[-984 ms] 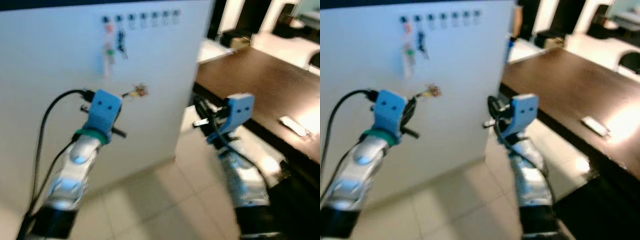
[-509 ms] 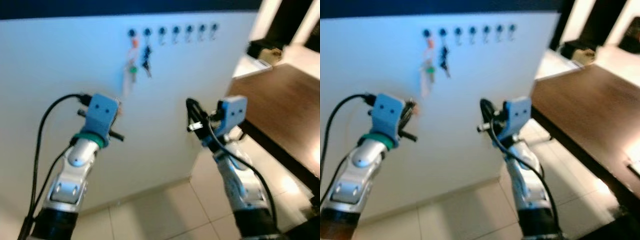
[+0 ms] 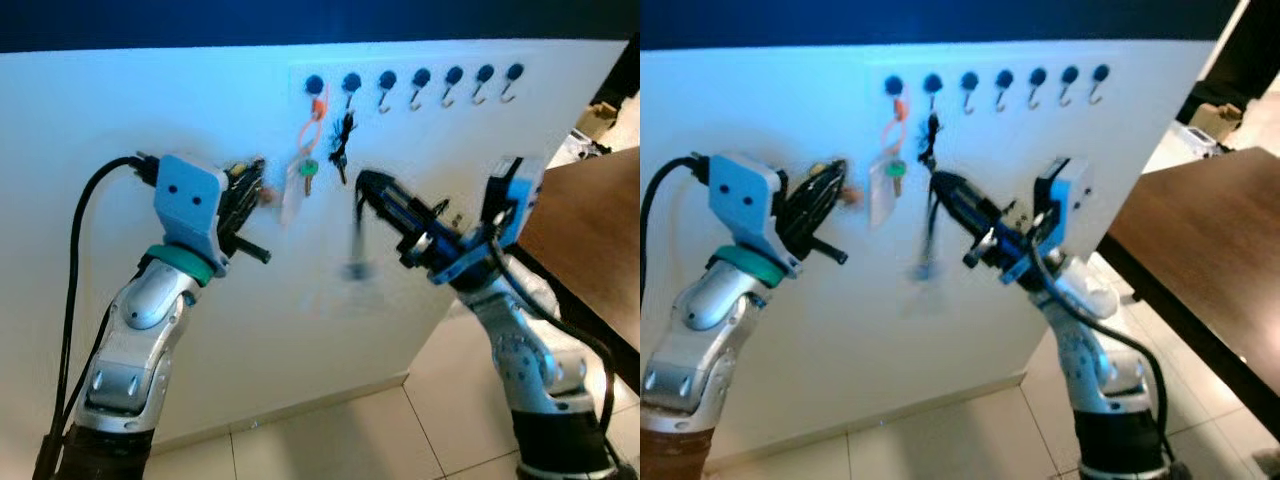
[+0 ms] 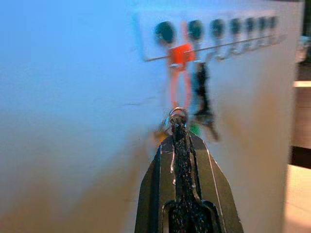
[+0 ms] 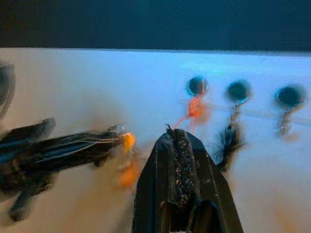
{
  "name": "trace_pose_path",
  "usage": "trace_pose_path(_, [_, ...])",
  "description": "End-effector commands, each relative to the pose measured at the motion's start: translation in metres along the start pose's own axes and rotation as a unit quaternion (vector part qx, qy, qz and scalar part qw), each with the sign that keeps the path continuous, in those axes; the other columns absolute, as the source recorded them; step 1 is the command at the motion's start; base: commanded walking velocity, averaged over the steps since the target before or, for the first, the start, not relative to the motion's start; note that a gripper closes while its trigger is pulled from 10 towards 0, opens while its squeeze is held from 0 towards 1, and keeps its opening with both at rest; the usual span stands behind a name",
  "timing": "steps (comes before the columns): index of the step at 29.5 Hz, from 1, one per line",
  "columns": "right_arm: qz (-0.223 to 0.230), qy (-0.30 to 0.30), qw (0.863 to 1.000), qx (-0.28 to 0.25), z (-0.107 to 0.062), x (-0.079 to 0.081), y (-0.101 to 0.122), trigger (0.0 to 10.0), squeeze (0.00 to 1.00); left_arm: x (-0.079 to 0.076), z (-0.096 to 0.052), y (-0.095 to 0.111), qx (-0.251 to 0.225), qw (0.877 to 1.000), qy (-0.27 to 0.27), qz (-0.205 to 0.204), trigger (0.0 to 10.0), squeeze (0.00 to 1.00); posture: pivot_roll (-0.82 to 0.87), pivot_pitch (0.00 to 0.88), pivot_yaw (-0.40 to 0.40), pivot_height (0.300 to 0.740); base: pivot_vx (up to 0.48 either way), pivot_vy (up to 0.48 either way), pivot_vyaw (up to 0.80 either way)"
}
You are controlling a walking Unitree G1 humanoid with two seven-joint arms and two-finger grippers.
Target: Hang keys on a hook
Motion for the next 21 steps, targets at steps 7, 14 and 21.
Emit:
trace_pose_path(7, [-0.053, -0.110, 0.992, 0.021, 0.004, -0.034, -0.014, 10.0, 0.00, -0.019, -0.002, 0.012, 0.000, 0.998, -0.065, -0.005, 10.0, 0.00, 0.05, 0.013, 0.042, 0.740, 0.000, 0.000, 0.00])
trace_pose_path(14, [-0.054, -0.139, 0.988, 0.035, 0.008, -0.044, -0.022, 10.0, 0.00, -0.022, -0.010, 0.011, 0.017, 0.996, -0.086, 0.002, 10.0, 0.00, 0.07, 0.024, 0.045, 0.740, 0.000, 0.000, 0.00])
trace_pose_path(21, [-0.076, -0.187, 0.977, 0.064, 0.022, -0.059, -0.042, 10.0, 0.00, -0.038, -0.016, 0.024, 0.017, 0.989, -0.141, -0.047, 10.0, 0.00, 0.09, 0.058, 0.040, 0.740, 0.000, 0.000, 0.00])
Point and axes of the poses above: a point about 5 cm out from each wrist's last joint towards the gripper, its own z axis pointing out of the wrist towards the gripper, its own y axis along the axis of the wrist's last joint, x = y × z, the point moved 4 cm from there along z, pointing out of the wrist towards the gripper, and after that the axes turned 11 degrees about -z, right-handed, at the moved point
